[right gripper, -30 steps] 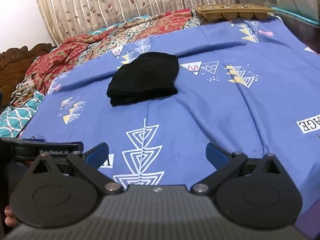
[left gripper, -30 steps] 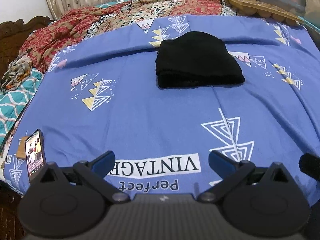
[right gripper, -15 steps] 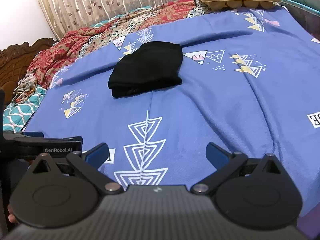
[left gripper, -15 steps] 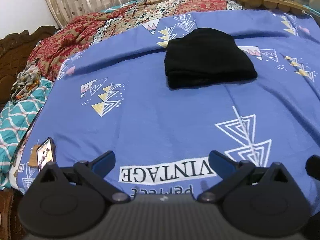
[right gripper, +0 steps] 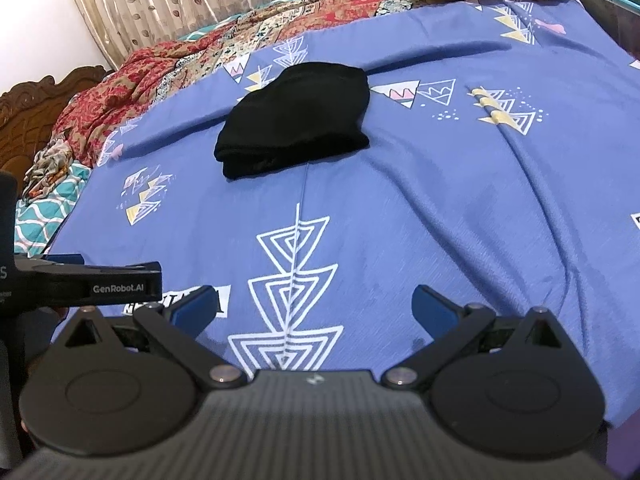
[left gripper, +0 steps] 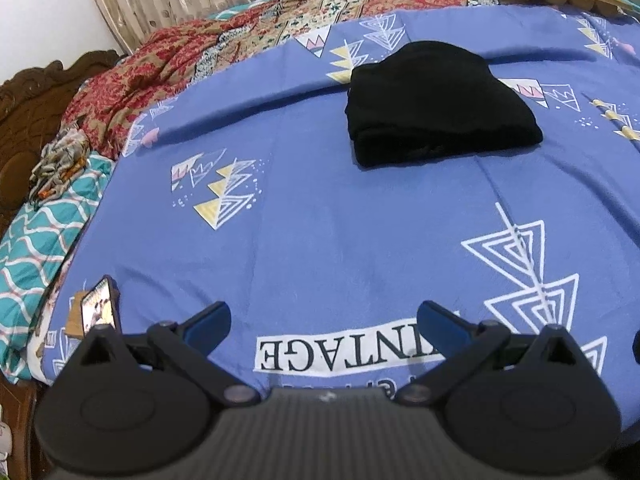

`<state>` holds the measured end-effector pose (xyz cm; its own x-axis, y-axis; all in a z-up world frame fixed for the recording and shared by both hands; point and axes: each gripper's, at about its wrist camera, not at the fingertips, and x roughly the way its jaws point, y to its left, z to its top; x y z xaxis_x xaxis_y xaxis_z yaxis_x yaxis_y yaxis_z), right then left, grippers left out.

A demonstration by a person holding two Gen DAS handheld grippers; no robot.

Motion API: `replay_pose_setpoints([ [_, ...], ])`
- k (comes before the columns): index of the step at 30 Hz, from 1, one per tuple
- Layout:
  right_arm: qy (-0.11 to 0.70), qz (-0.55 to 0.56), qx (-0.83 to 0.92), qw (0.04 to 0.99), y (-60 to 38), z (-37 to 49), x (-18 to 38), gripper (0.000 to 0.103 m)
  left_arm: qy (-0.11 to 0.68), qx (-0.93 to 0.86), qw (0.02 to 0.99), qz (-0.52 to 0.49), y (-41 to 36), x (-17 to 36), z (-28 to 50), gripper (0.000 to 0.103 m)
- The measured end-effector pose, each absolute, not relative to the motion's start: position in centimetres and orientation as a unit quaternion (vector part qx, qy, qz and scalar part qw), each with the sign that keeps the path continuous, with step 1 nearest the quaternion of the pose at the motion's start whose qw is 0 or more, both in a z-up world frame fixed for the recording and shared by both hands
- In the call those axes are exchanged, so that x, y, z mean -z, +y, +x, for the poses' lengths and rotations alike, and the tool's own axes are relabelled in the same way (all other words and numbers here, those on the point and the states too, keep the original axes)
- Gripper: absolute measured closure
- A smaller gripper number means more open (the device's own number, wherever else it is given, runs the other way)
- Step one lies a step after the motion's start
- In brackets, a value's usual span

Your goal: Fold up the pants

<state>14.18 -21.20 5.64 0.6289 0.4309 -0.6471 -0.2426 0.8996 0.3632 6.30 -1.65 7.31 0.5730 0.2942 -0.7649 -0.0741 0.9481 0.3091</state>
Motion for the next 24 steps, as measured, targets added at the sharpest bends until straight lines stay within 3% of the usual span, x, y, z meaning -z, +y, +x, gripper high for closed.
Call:
replay_pose_setpoints([
  [24, 0.392, 0.128, -0.155, 0.898, -22.6, 14.7, -5.1, 0.000, 0.473, -0.055, 0.874, 0.100, -4.2, -6.9, 7.9, 0.000],
])
